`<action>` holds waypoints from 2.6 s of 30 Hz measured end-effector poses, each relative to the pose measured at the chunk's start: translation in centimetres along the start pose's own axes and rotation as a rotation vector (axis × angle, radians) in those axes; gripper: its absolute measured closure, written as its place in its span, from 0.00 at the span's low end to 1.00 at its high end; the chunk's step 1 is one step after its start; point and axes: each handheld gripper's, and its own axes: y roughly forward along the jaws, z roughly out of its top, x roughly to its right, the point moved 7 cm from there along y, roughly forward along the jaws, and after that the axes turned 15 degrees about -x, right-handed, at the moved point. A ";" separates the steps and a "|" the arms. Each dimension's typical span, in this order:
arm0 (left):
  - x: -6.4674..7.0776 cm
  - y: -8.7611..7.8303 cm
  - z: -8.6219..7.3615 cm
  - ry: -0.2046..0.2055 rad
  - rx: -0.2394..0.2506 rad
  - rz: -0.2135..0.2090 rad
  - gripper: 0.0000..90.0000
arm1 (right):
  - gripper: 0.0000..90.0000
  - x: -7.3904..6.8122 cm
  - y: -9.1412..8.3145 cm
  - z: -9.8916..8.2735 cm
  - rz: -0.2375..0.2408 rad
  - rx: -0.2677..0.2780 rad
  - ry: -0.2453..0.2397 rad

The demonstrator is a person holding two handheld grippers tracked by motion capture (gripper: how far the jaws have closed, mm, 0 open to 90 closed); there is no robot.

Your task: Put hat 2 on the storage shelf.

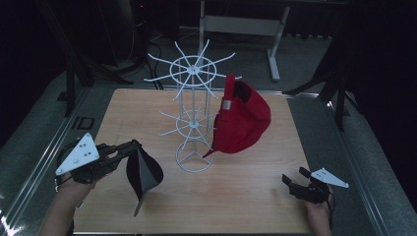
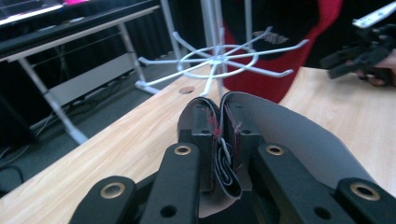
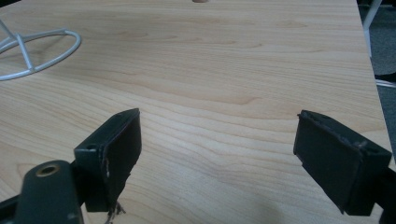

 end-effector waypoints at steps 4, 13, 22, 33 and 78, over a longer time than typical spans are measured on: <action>0.4 -0.6 1.3 0.033 0.010 -0.014 0.93 | 0.17 0.0 0.0 0.0 0.002 0.000 -0.001; -1.1 -2.8 5.4 0.072 0.082 0.012 0.93 | 0.17 0.0 0.0 0.0 0.006 0.002 0.002; -1.7 -6.3 9.0 0.116 0.181 0.006 0.93 | 0.17 0.0 0.0 0.0 0.009 0.000 0.002; -2.9 -6.5 12.5 0.154 0.156 0.066 0.93 | 0.17 -0.1 0.1 -0.1 0.010 -0.006 0.001; -2.7 -1.1 14.2 0.140 0.123 -0.078 0.92 | 0.17 0.1 0.2 -0.1 0.018 -0.018 0.013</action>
